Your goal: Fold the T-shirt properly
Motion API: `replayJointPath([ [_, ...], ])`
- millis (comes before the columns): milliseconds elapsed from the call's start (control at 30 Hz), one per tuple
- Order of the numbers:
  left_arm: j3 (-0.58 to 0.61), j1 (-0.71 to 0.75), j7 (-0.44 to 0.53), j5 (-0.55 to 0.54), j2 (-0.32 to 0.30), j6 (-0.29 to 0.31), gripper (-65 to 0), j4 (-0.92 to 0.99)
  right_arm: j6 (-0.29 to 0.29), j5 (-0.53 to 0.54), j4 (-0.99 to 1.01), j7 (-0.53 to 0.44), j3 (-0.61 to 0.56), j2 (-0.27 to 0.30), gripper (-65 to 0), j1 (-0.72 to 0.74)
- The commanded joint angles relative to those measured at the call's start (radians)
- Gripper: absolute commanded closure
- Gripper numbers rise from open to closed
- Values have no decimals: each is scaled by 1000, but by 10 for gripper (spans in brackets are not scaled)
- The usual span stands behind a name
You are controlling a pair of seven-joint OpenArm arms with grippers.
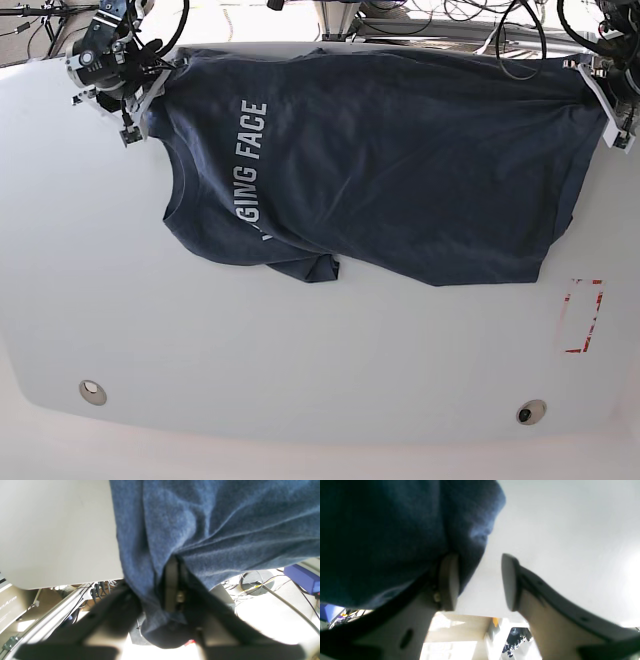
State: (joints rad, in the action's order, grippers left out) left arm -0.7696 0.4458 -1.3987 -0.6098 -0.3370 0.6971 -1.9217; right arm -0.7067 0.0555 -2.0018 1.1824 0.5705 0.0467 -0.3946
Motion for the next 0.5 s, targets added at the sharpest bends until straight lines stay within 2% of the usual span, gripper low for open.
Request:
replayJointPath([
  [0, -8, -2, 2, -3, -17, 1, -214, -14, 9, 4, -17, -9, 6, 9, -415, 4],
  [67, -6, -2, 2, -3, -17, 1, -271, -14, 9, 8, -17, -11, 6, 11, -517, 6],
  [167, -6, -11, 2, -5, -15, 1, -324, -14, 9, 10, -21, -14, 6, 11, -598, 32],
  [300, -4, -49, 2, -5, -15, 1, -362, -14, 9, 10, -21, -22, 9, 11, -621, 67],
  [467, -11, -101, 2, -11, -18, 1, -361, -14, 9, 10, -18, -22, 53, 11, -621, 142],
])
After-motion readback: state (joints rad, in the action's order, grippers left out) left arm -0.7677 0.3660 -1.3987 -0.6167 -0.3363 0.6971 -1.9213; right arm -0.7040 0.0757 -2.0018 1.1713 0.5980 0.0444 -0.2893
